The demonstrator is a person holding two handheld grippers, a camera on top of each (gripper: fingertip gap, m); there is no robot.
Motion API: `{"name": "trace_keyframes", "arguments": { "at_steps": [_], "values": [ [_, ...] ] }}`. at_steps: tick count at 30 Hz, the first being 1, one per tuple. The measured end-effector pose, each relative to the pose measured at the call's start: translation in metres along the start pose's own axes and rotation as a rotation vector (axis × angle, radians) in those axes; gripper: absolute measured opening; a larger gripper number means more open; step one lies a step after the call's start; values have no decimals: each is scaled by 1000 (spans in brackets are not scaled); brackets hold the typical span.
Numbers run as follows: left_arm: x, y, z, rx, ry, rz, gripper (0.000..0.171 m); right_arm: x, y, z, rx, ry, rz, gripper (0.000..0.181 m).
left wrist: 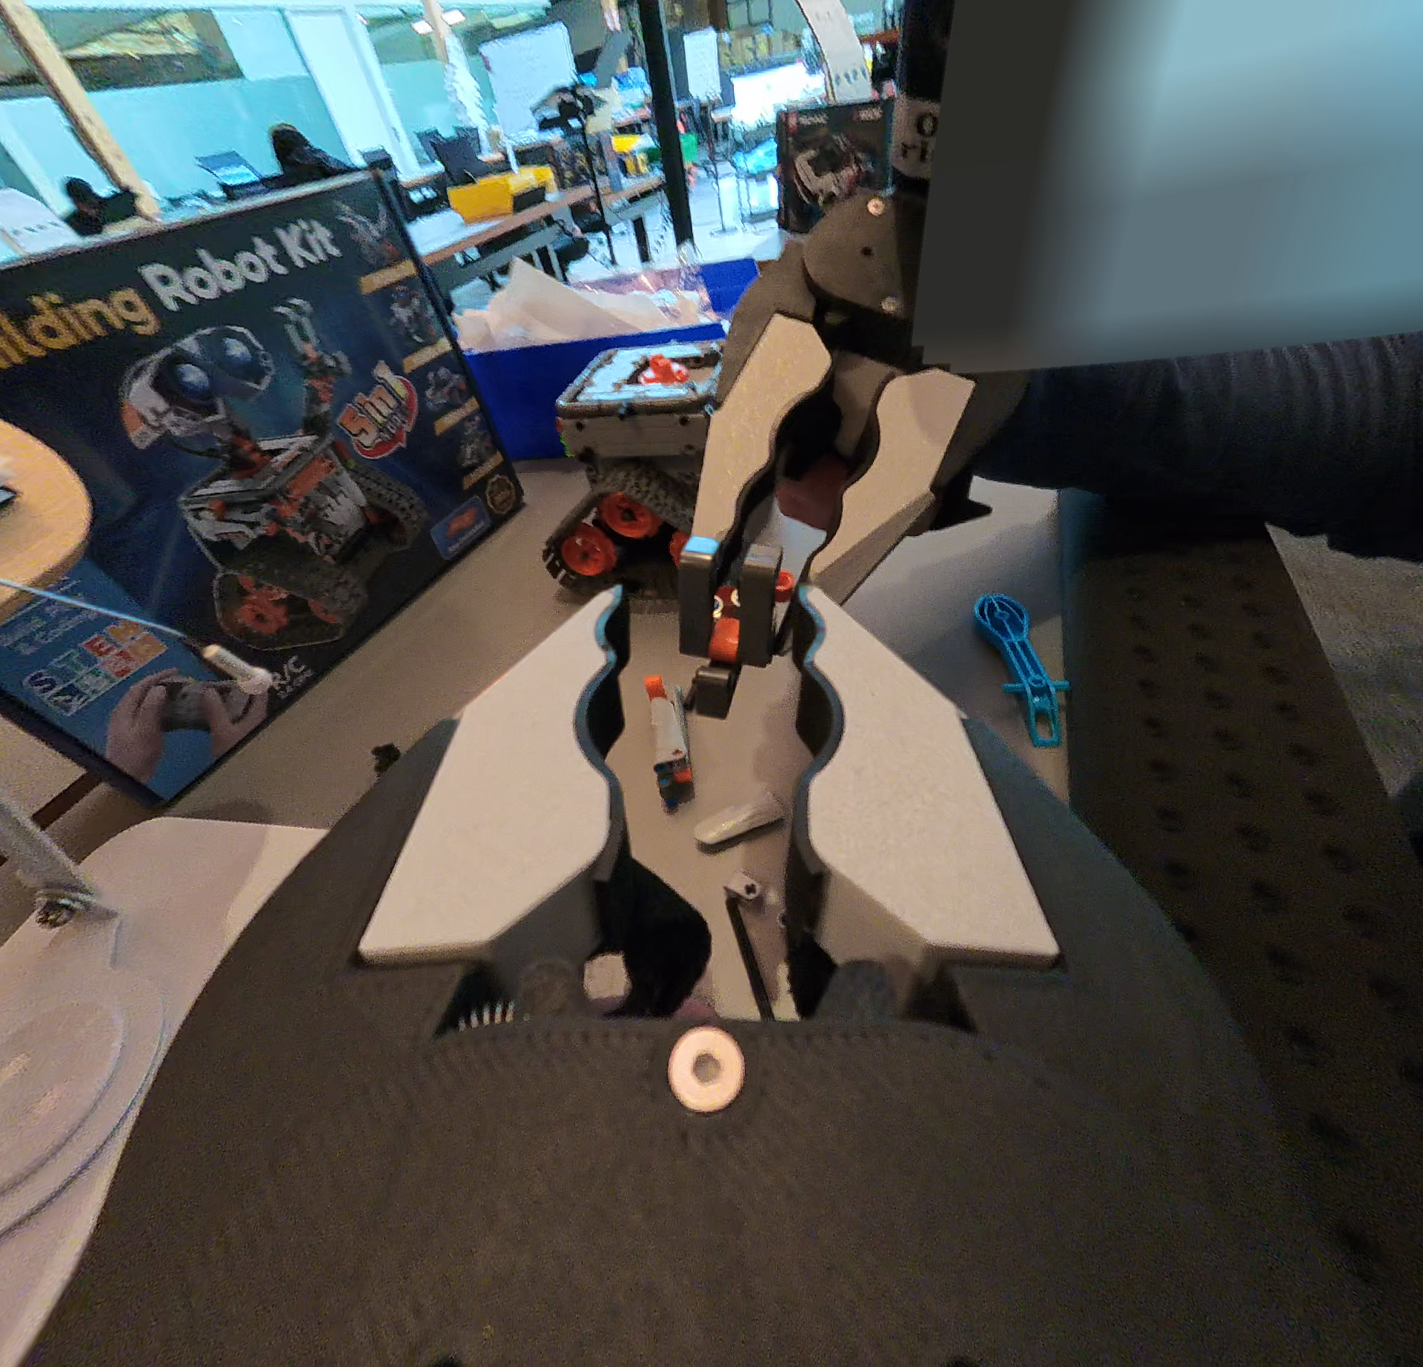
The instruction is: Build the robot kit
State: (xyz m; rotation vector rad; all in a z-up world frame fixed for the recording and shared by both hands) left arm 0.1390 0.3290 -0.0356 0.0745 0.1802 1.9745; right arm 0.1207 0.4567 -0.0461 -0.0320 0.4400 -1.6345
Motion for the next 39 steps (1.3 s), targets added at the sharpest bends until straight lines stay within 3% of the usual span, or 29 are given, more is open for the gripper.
{"name": "trace_keyframes", "arguments": {
  "at_steps": [5, 17, 27, 31, 39],
  "values": [
    [5, -5, 0, 20, 3, -39, 24, 1, 3, 0, -23, 8, 5, 22],
    [-5, -3, 10, -62, -162, -79, 22, -4, 3, 13, 83, -144, 46, 21],
    [-6, -7, 13, -79, -206, -89, 22, -5, 6, 16, 132, -182, 63, 21],
    [-8, -5, 14, -83, -226, -80, 22, -8, 3, 19, 120, -180, 24, 28],
    [-12, 1, 18, -50, -242, -7, 22, -10, 0, 22, 25, -153, -75, 17]
  ]
}}
Point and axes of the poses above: each gripper's, where its closed fingertips meet, x out along the fingers, z out of its top, y = z × x across the jaws, the point moved 7 cm from there along -x, back along the fingers, and after that the axes turned 9 degrees about -y, right-handed, at the moved point
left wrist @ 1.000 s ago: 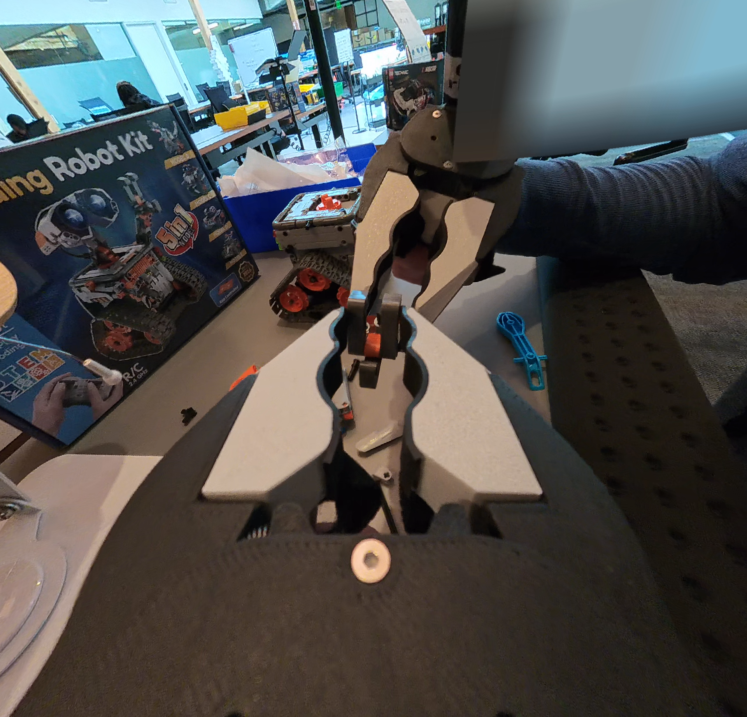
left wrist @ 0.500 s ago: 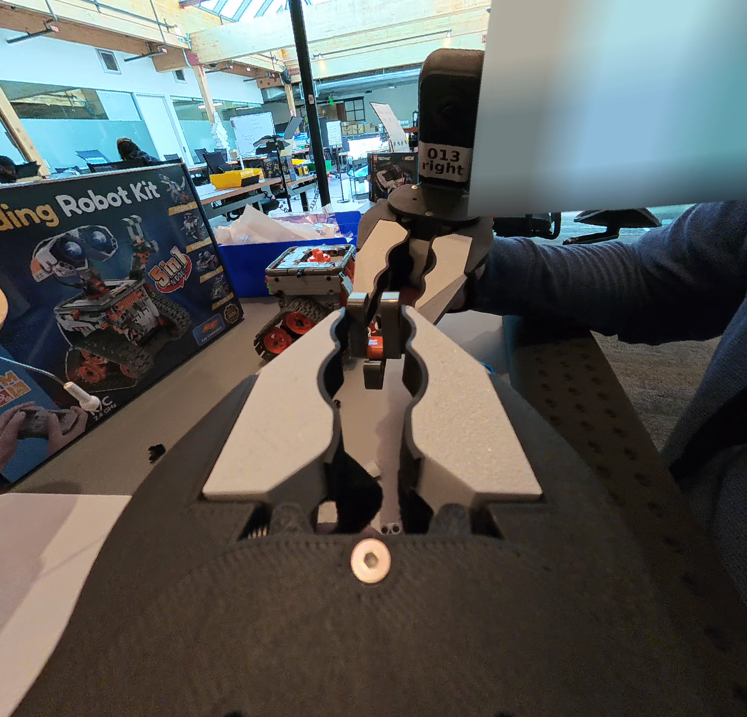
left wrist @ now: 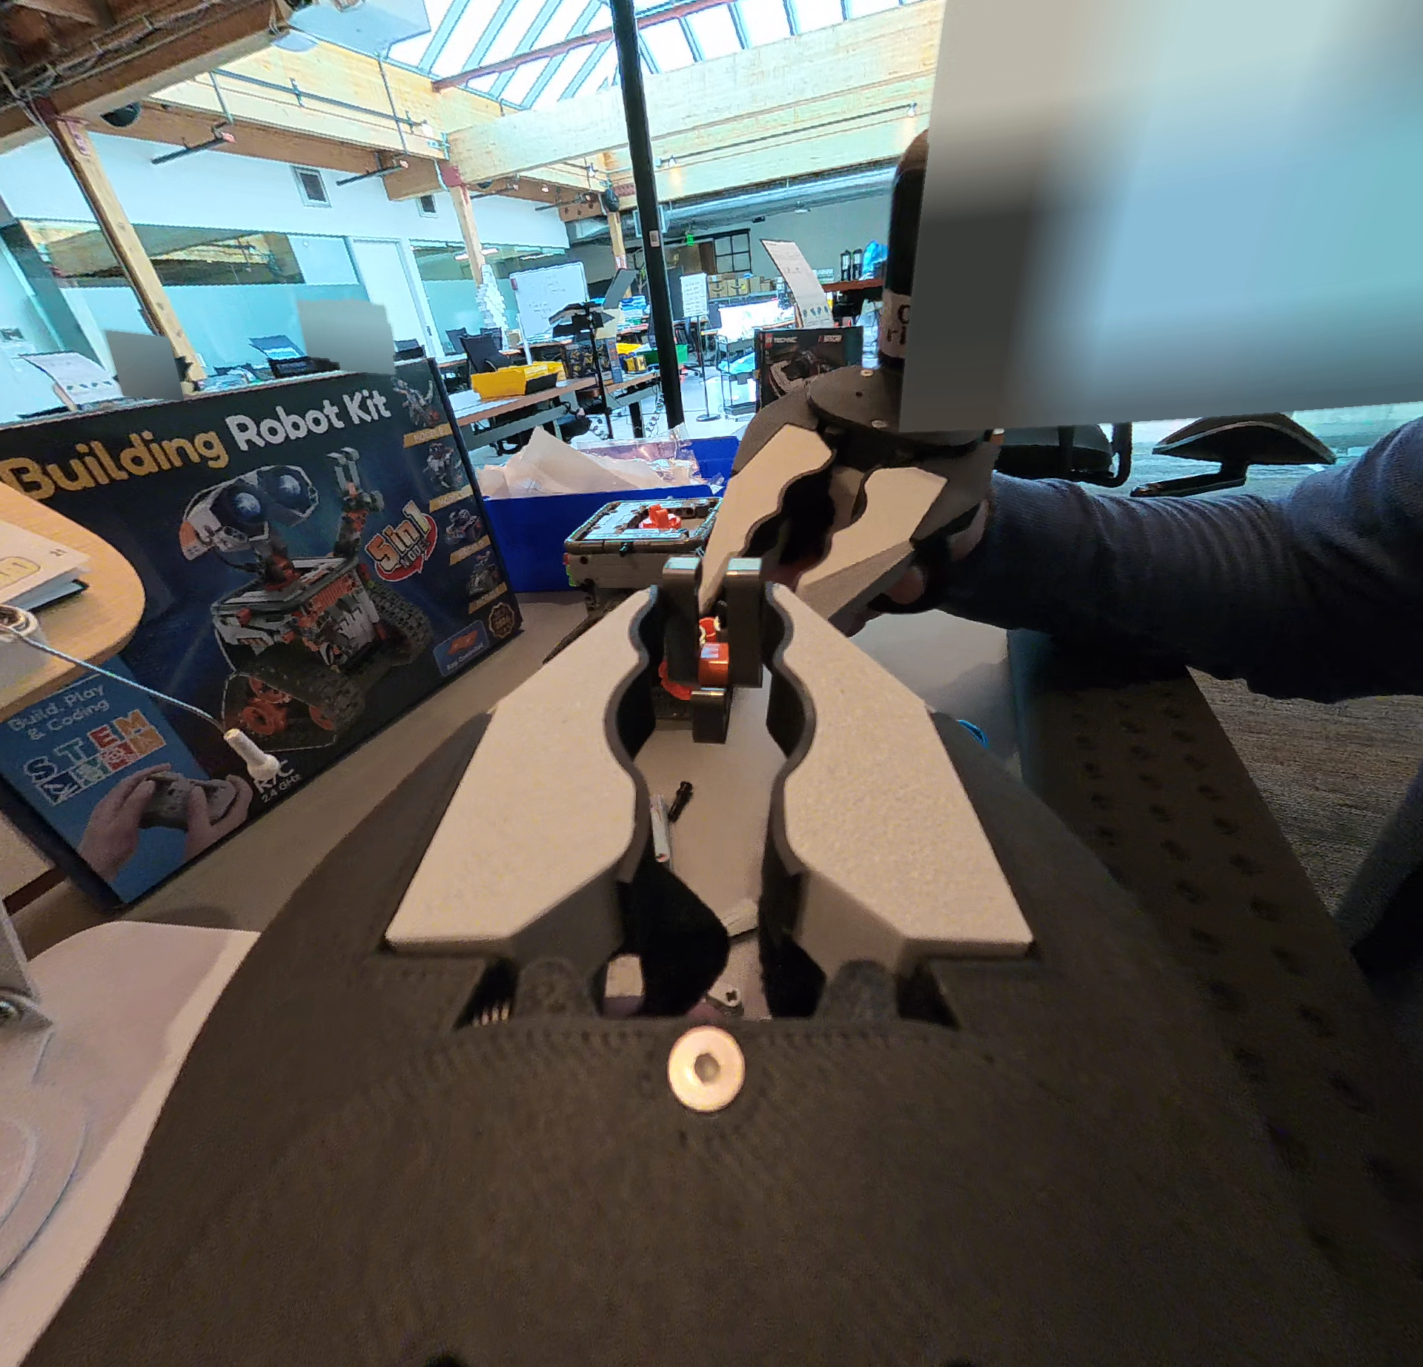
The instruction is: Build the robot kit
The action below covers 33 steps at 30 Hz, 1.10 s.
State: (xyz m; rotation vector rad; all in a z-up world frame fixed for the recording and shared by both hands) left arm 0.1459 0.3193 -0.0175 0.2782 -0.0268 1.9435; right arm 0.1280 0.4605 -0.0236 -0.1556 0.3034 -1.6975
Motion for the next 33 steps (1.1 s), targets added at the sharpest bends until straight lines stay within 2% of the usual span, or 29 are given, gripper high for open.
{"name": "trace_keyframes", "arguments": {
  "at_steps": [5, 7, 14, 23, 28, 33],
  "values": [
    [0, 0, -1, 12, 8, 11, 22, 3, 1, -2, -23, 11, -18, 13],
    [0, 1, -1, 11, 9, 12, 22, 2, 1, -2, -31, 9, -19, 5],
    [-1, 1, -2, 3, 3, 19, 22, 2, 0, -4, -21, 1, -10, 6],
    [-3, 6, -3, -10, -8, 48, 22, 3, 0, -3, -41, 16, -33, 24],
    [-4, 7, -2, -19, -22, 64, 22, 7, -1, -4, -60, 26, -77, 23],
    [-4, 8, -2, -19, -23, 73, 22, 10, 1, -4, -73, 22, -94, 16]
  ]
}}
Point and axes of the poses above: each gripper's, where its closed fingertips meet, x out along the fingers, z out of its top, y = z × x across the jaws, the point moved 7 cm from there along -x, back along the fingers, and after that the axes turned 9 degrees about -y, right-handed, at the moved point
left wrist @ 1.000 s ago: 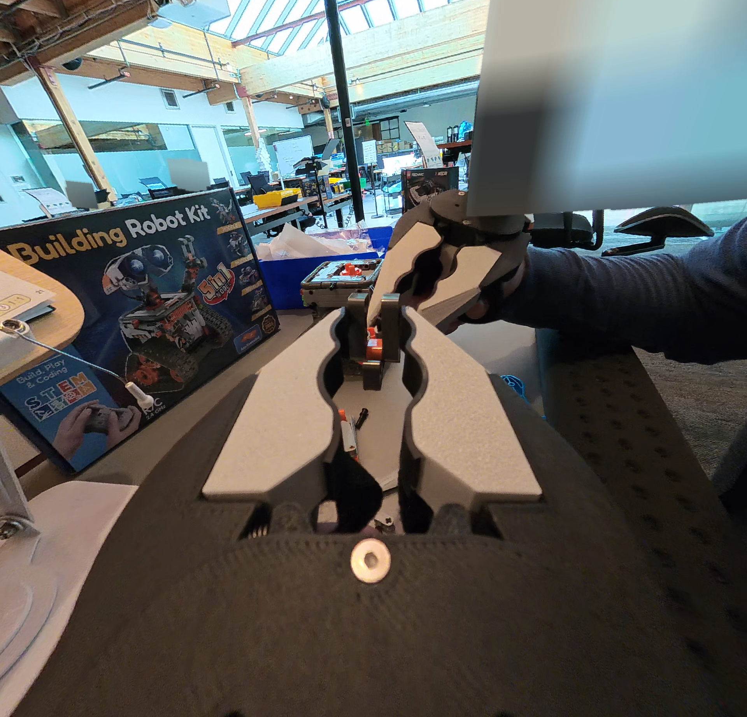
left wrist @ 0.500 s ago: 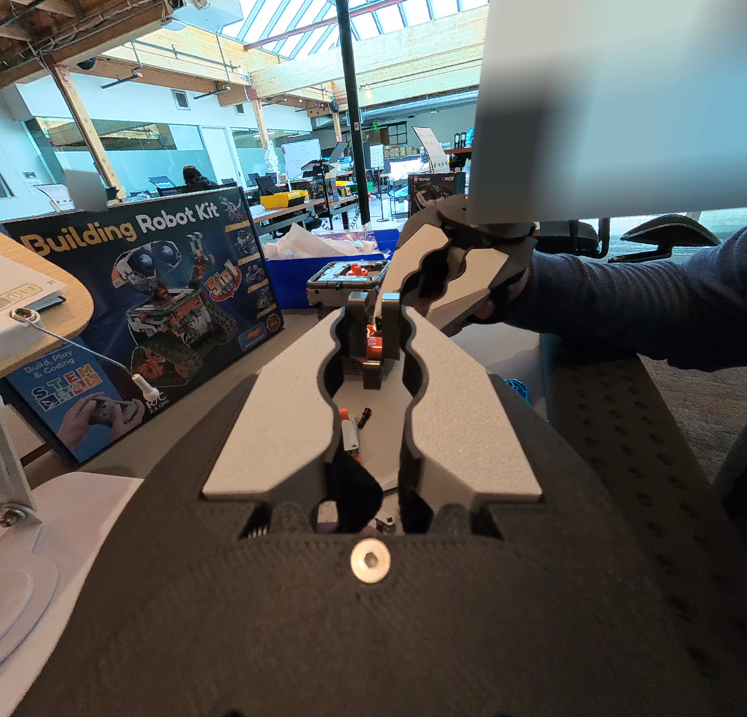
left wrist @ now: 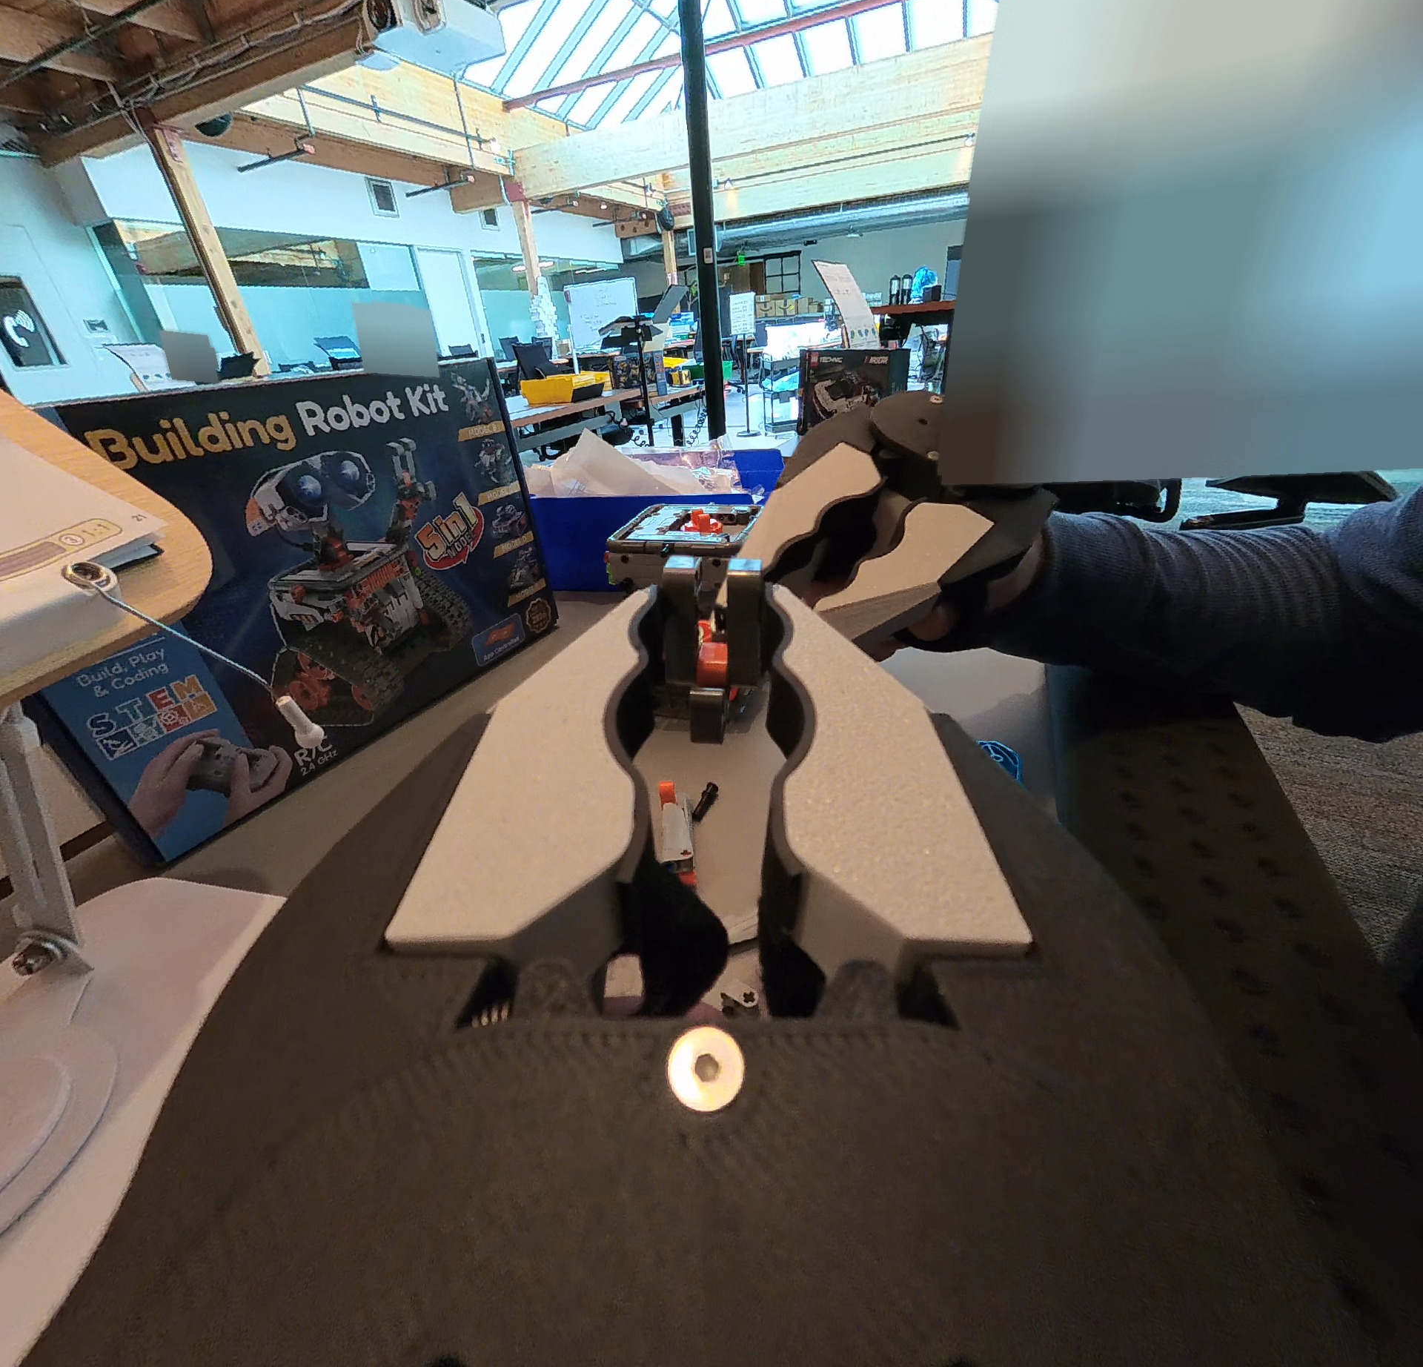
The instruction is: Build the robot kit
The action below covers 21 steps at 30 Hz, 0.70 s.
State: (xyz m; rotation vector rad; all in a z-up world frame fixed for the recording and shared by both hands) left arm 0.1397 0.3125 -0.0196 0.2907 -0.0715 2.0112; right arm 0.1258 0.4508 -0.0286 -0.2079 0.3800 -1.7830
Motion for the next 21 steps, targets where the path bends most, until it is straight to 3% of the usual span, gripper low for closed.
{"name": "trace_keyframes", "arguments": {
  "at_steps": [5, 10, 21],
  "values": [
    [-1, -2, 0, 1, 7, -35, 22, -2, 0, 0, 21, -20, 25, 5],
    [-4, -11, 7, -9, -21, -144, 22, -9, 6, 5, 79, -110, 137, 5],
    [-8, -19, 13, 28, -20, -203, 22, -12, 11, 10, 97, -149, 207, 5]
  ]
}}
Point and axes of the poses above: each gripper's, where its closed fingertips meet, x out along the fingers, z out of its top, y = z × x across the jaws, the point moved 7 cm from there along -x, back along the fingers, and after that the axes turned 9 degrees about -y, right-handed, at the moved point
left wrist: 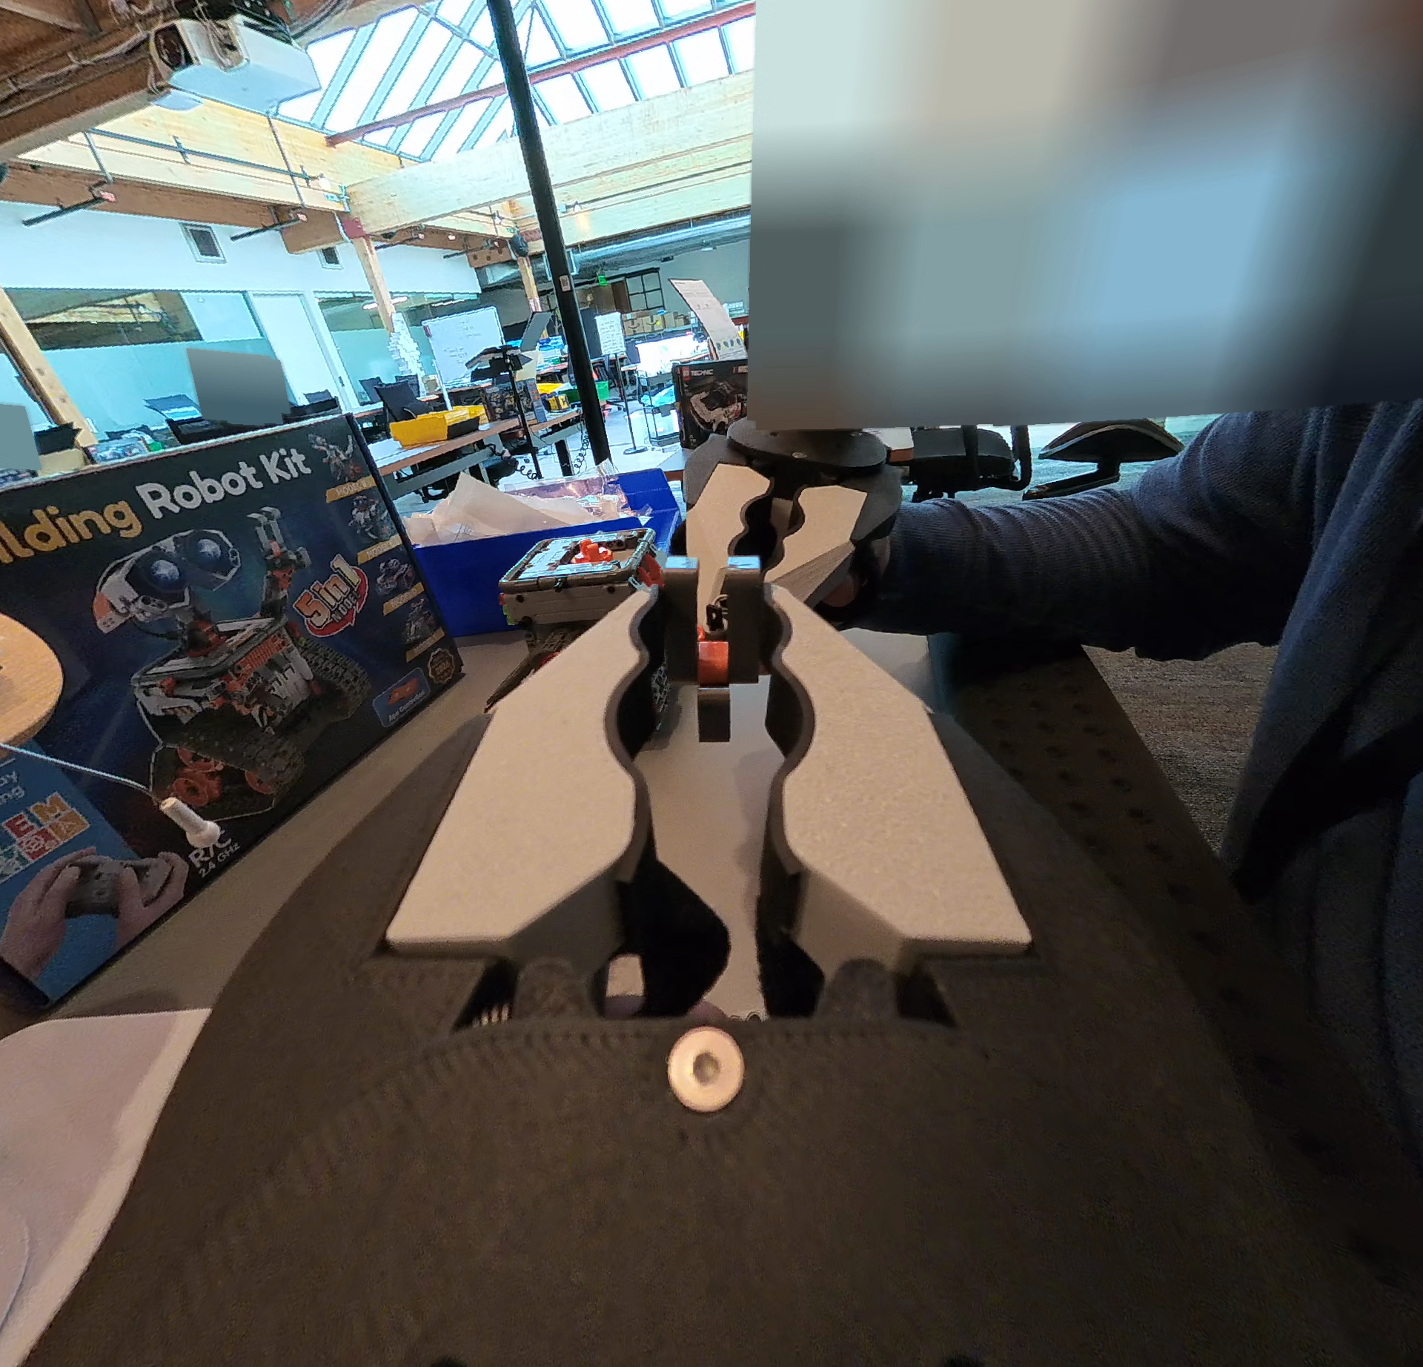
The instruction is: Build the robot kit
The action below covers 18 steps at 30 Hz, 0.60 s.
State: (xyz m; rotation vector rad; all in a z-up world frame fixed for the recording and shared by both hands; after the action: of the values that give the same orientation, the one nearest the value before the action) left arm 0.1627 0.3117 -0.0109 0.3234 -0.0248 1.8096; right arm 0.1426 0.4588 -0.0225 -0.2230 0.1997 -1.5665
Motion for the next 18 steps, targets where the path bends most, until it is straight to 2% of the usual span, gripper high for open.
{"name": "trace_keyframes", "arguments": {
  "at_steps": [18],
  "values": [
    [-1, -2, -3, -10, 19, -43, 22, -1, 2, -4, 41, 0, 56, 5]
  ]
}}
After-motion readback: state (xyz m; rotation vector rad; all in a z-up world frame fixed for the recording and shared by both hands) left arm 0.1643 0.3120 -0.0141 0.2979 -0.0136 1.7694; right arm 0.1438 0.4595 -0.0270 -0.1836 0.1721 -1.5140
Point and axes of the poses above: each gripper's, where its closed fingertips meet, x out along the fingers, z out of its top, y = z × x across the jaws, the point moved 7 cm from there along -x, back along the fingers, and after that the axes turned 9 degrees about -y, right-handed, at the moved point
